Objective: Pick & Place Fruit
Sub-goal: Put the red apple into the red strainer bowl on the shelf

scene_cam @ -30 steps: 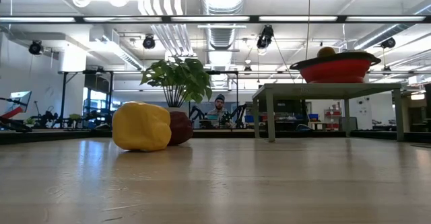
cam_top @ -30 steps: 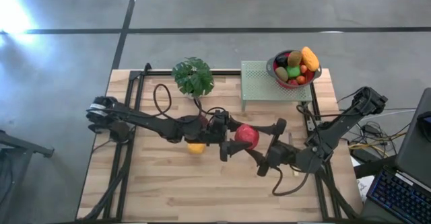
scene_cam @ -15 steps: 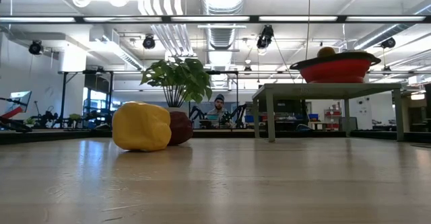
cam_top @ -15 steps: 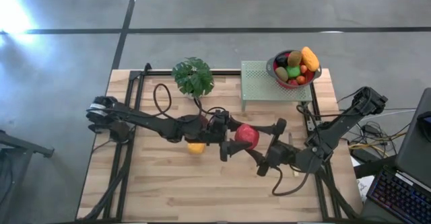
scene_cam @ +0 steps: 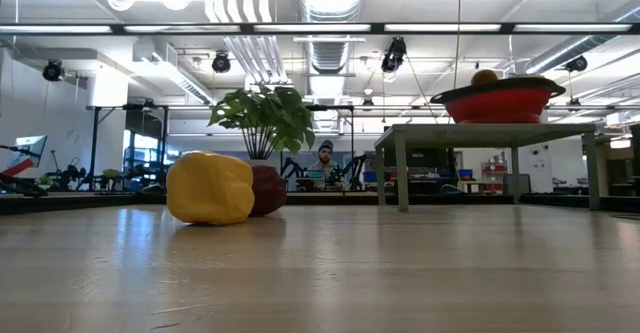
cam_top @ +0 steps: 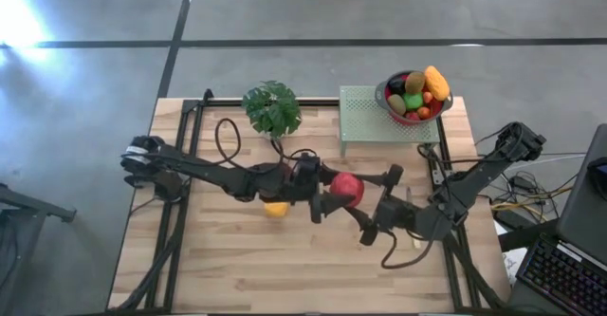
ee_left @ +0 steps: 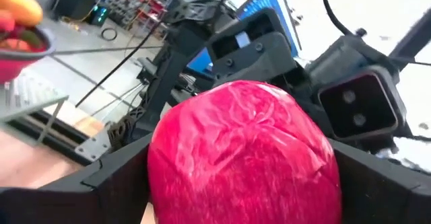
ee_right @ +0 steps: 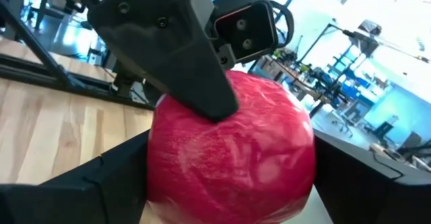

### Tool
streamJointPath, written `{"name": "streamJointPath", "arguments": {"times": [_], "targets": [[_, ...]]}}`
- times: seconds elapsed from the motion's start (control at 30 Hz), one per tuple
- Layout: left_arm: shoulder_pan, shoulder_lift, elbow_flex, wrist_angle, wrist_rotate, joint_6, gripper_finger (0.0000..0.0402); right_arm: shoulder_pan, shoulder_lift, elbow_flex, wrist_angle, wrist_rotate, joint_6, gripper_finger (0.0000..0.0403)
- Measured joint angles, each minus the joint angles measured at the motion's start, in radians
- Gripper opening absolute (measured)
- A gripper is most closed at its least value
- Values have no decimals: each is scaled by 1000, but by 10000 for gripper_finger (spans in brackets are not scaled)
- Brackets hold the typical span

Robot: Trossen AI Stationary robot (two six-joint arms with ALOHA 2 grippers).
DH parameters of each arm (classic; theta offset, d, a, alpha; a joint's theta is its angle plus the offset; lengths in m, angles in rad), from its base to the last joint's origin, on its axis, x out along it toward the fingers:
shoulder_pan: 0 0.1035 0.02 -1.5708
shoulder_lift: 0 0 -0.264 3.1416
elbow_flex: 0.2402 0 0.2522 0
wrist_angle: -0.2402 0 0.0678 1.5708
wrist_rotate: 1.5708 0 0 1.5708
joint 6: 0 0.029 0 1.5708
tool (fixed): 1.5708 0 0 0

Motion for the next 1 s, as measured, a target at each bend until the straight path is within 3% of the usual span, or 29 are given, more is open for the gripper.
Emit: {"name": "streamJointPath", "arguments": {"times": [0.9,1.0], "targets": [[3,0,0,-5,-16,-6,399,1,1,7,-20,1,-29,325],[2,0,0,-14,-20,-2,399,2,1,6,-20,42,-31,323]]}}
